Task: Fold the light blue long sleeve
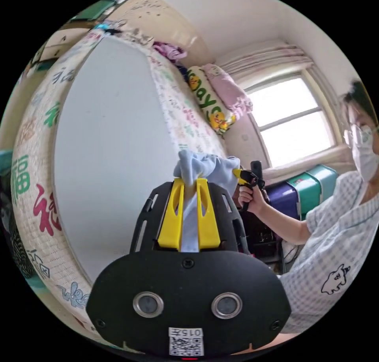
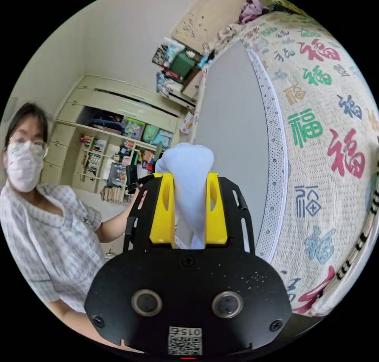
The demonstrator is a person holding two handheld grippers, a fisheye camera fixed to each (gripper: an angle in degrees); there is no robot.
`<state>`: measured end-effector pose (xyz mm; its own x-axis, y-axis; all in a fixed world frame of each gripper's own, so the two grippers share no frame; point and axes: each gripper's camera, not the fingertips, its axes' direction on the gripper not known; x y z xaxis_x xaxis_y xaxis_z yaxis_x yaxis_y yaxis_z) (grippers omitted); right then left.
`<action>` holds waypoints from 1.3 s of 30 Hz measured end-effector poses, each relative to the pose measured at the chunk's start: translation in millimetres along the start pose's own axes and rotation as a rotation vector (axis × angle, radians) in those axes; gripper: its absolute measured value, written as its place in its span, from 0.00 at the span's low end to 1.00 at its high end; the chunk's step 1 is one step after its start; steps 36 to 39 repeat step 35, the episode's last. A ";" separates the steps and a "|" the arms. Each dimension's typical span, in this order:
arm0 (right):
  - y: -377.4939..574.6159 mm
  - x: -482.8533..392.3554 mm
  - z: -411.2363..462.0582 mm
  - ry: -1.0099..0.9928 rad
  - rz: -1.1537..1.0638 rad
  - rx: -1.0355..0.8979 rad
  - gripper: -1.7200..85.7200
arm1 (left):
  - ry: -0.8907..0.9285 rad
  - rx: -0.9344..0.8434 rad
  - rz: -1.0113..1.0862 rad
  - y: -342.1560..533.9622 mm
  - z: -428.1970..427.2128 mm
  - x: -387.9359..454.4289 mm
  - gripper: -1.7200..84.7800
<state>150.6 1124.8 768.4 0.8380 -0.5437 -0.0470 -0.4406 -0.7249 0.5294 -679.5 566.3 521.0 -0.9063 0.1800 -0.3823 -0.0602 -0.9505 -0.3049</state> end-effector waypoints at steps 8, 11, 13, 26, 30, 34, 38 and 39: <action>94.9 -110.6 -204.9 0.003 -0.105 0.214 0.15 | 0.166 -0.090 0.363 -51.1 45.7 231.3 0.08; 106.6 -132.2 -278.2 0.024 -0.118 0.251 0.15 | 0.253 -0.126 0.390 -64.9 90.5 299.1 0.08; 108.7 -141.5 -320.1 0.041 -0.111 0.249 0.15 | 0.289 -0.148 0.394 -72.6 120.8 338.1 0.08; -27.6 25.4 -465.4 0.449 0.408 0.201 0.13 | -0.119 -0.286 0.068 -192.6 488.4 415.2 0.07; -28.5 -24.4 -495.4 0.335 0.286 0.331 0.12 | -0.153 -0.301 0.032 -202.0 516.5 460.5 0.07; 1.9 -121.9 -537.3 0.786 0.126 0.444 0.16 | -0.224 -0.398 0.297 -177.3 547.6 570.7 0.07; 6.1 -124.8 -535.5 0.953 0.166 0.438 0.20 | -0.211 -0.446 0.324 -168.5 566.6 589.0 0.07; 6.1 -124.8 -535.5 0.953 0.166 0.438 0.20 | -0.211 -0.446 0.324 -168.5 566.6 589.0 0.07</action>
